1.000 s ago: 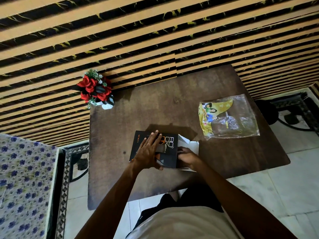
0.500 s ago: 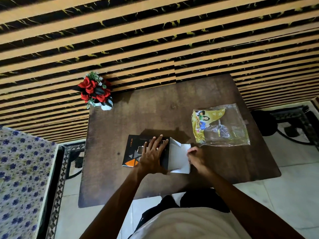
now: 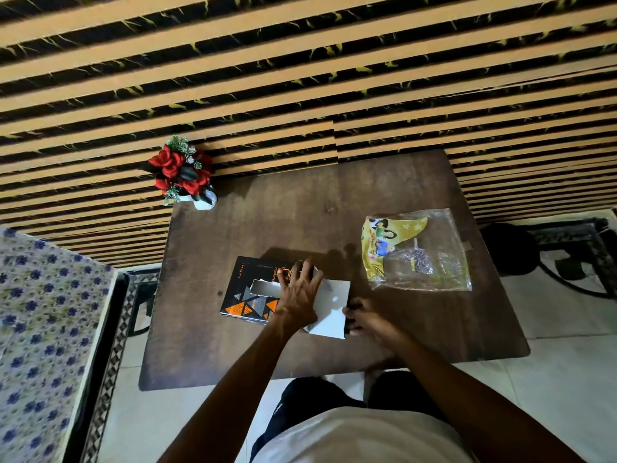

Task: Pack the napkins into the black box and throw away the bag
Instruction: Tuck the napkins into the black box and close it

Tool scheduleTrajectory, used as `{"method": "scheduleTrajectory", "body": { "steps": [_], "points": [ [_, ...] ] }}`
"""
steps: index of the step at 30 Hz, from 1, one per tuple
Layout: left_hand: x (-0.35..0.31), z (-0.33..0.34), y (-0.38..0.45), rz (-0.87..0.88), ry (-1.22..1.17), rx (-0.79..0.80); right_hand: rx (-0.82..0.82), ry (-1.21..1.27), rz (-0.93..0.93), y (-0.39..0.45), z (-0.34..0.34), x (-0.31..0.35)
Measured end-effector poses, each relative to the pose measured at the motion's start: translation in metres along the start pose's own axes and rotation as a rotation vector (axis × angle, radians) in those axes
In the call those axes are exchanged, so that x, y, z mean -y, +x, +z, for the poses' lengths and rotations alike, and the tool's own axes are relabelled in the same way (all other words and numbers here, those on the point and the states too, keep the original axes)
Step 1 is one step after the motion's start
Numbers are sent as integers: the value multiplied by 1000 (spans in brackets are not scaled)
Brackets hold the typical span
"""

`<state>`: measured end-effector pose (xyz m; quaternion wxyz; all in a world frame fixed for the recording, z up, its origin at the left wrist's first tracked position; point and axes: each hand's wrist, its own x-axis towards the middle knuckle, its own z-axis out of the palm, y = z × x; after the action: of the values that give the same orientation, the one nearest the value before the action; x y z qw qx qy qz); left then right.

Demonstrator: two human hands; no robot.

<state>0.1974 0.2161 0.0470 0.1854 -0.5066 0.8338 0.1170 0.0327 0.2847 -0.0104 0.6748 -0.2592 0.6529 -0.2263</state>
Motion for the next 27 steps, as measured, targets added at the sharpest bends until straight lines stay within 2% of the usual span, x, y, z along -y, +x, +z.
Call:
{"method": "scheduleTrajectory", "body": {
  "steps": [5,7,11,13,15,17,21,23,27],
  "points": [
    [4,-15,9,38,0,51,-88,-7,-121,6,4,18],
    [8,-14,11,59,-61,8,-153,-36,-136,10,11,31],
    [35,-5,11,68,-606,-199,-293,-59,-169,17,29,47],
    [58,-2,8,16,-744,-266,-401,-91,-225,20,44,52],
    [79,4,5,-5,-639,-304,-472,-80,-266,20,57,55],
    [102,12,1,-24,-558,-271,-539,-74,-292,24,72,57],
    [132,29,-4,35,-484,-261,-611,-109,-323,25,87,64],
    [136,31,-5,57,-483,-265,-603,-106,-345,24,90,64],
    [141,31,-12,24,-509,-277,-476,-158,-340,18,92,64]
  ]
}}
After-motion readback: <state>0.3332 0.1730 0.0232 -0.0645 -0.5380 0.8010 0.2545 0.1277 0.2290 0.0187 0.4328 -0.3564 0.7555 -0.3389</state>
